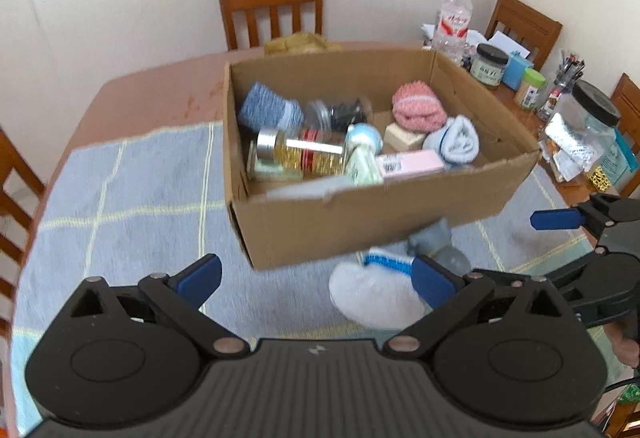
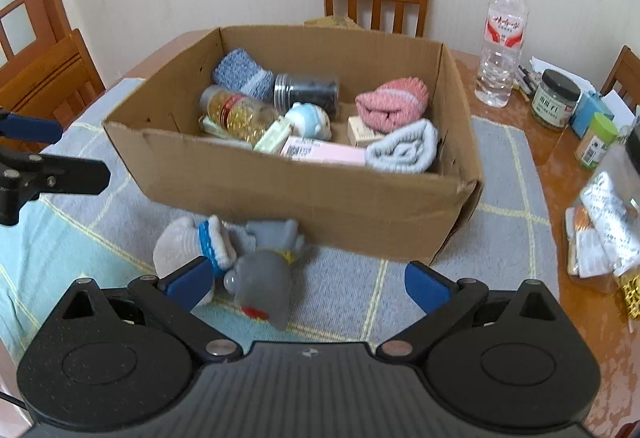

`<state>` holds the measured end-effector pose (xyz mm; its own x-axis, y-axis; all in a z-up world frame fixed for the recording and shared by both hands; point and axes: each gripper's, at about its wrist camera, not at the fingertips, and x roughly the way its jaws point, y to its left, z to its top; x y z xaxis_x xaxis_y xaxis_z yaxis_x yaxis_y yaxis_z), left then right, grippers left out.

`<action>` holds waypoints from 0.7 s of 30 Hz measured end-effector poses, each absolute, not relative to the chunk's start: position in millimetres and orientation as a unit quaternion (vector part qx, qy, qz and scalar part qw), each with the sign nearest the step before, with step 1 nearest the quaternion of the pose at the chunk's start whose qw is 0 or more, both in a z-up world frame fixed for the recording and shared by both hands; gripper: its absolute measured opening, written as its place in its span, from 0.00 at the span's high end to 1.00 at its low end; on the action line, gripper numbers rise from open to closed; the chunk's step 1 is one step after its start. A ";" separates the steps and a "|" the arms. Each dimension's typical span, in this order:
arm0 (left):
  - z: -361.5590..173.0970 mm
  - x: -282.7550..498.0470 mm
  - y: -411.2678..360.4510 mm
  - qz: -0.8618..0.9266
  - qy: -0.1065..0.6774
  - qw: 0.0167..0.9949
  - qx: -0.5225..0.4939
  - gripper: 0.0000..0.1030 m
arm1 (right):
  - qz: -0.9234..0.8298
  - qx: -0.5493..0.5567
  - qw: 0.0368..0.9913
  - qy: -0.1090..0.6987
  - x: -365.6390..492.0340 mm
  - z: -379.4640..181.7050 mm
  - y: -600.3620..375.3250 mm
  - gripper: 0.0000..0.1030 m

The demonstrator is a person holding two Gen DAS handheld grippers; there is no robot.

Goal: Organize objects
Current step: 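Move both tools back toward the white sock and grey toy elephant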

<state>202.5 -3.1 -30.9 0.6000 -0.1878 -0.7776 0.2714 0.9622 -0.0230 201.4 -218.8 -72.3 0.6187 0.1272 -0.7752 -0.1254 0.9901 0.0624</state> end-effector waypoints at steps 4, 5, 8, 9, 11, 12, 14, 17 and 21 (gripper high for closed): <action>-47.5 196.1 0.1 -0.118 0.444 0.887 0.038 0.02 | 0.072 -0.001 0.896 0.438 204.6 -84.3 -215.3 0.00; -50.6 195.4 1.0 -0.115 0.448 0.886 0.038 0.02 | 0.073 -0.002 0.896 0.439 205.9 -86.6 -213.9 0.00; -57.5 192.8 5.1 -0.107 0.459 0.881 0.030 0.02 | 0.082 -0.001 0.892 0.445 211.6 -95.7 -207.0 0.00; -58.9 192.1 6.4 -0.105 0.462 0.880 0.028 0.02 | 0.084 -0.002 0.890 0.448 213.6 -99.6 -203.7 0.00; -60.6 190.6 7.8 -0.103 0.464 0.879 0.028 0.02 | 0.088 -0.009 0.887 0.452 216.3 -107.1 -197.6 0.00; -61.0 189.7 8.5 -0.101 0.464 0.879 0.029 0.02 | 0.088 -0.013 0.886 0.455 217.3 -110.4 -194.9 0.00; -62.3 188.8 9.3 -0.101 0.465 0.879 0.030 0.02 | 0.086 -0.019 0.885 0.457 217.9 -116.6 -191.7 0.00; -63.7 190.3 9.6 -0.102 0.468 0.877 0.028 0.02 | 0.076 -0.024 0.886 0.457 217.6 -122.8 -193.1 0.00; -67.1 192.1 9.6 -0.106 0.471 0.875 0.028 0.02 | 0.053 -0.014 0.887 0.458 215.7 -123.3 -207.7 0.00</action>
<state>192.1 9.6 -67.1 0.5336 -0.1594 -0.8306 0.2117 0.9760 -0.0513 215.7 -207.7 -123.3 0.5741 0.0804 -0.8148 -0.1069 0.9940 0.0227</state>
